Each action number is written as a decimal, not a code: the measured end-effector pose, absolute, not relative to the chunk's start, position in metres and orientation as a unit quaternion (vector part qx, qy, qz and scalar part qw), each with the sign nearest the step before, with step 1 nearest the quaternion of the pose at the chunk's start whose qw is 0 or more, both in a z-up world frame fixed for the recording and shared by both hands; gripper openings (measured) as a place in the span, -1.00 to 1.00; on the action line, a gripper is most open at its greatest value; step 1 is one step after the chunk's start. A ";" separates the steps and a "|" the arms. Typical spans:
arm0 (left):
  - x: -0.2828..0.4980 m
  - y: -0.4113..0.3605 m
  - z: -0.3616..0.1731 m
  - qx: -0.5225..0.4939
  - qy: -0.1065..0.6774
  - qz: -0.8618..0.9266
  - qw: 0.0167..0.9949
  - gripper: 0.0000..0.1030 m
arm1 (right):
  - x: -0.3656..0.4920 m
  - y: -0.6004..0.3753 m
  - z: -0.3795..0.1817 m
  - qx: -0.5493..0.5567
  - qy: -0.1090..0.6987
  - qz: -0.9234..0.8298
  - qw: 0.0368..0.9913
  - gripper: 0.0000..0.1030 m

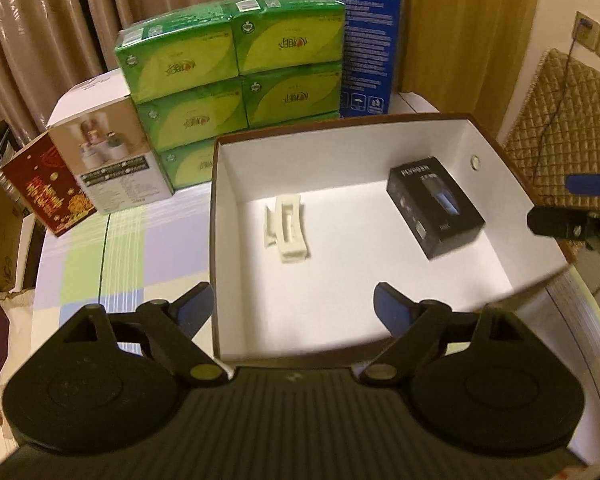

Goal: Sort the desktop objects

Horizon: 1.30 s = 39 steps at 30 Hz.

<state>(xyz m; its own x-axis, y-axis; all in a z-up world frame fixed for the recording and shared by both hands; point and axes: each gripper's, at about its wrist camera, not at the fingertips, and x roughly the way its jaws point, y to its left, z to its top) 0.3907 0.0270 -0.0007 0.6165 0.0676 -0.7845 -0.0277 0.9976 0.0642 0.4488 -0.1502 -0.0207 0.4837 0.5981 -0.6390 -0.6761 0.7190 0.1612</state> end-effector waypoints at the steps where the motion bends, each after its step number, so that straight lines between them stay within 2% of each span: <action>1: 0.383 0.027 0.001 0.024 0.436 0.027 0.899 0.64 | 0.443 -0.153 -0.018 -0.056 0.346 0.371 0.860 0.96; 20: 0.266 0.014 0.009 0.018 0.433 0.023 0.901 0.65 | 0.342 -0.205 -0.011 -0.060 0.345 0.355 0.867 0.96; 39: 0.209 0.000 -0.034 0.012 0.492 0.016 0.870 0.65 | 0.293 -0.232 -0.058 -0.080 0.423 0.347 0.833 0.96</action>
